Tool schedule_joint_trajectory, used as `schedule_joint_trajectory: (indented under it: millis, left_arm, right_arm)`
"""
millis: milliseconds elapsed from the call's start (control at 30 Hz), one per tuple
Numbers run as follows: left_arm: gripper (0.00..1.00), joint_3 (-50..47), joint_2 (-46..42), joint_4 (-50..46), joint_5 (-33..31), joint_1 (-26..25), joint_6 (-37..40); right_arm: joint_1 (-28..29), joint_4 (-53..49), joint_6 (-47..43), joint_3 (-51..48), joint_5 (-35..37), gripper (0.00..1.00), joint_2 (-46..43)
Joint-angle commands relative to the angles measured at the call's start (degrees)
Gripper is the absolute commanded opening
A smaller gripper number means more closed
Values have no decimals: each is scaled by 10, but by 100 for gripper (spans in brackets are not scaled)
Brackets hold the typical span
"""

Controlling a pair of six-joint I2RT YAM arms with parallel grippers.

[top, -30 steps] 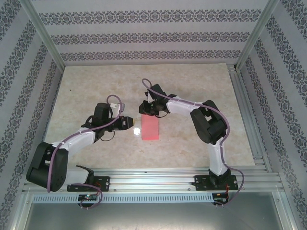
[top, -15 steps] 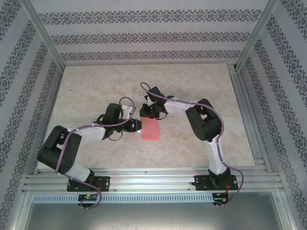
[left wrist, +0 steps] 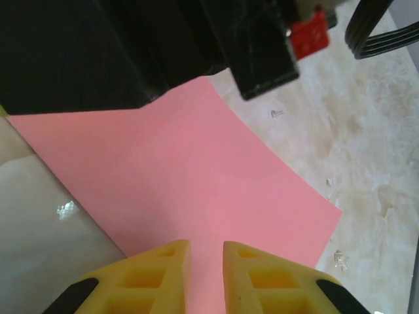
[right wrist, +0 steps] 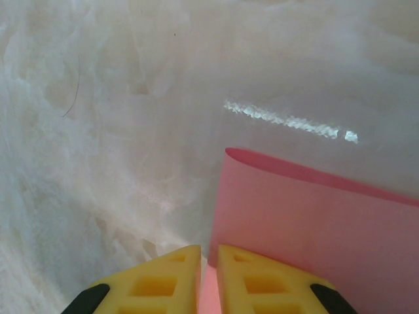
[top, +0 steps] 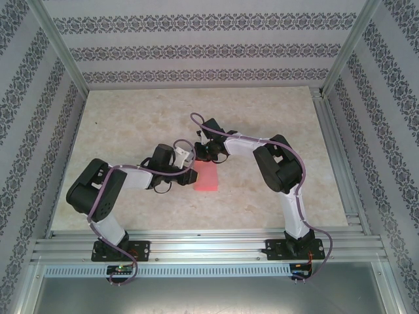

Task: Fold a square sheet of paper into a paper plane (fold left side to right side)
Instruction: First fold the square sheet of paper in half at the center of the table.

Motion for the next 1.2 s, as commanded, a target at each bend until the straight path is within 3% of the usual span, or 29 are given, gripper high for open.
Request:
schedule_joint_trajectory:
  millis: [0, 433, 967, 1167]
  left_arm:
    - [19, 27, 22, 32, -13, -9, 42]
    - [18, 34, 39, -29, -31, -32, 64]
    - [17, -77, -13, 9, -38, -49, 5]
    - [17, -93, -9, 20, -42, -80, -11]
  right_arm:
    - [-2, -55, -14, 2, 23, 16, 11]
    - [-2, -79, -21, 12, 38, 16, 18]
    - [-5, -87, -22, 22, 41, 16, 25]
    - [-5, -89, -23, 25, 42, 15, 29]
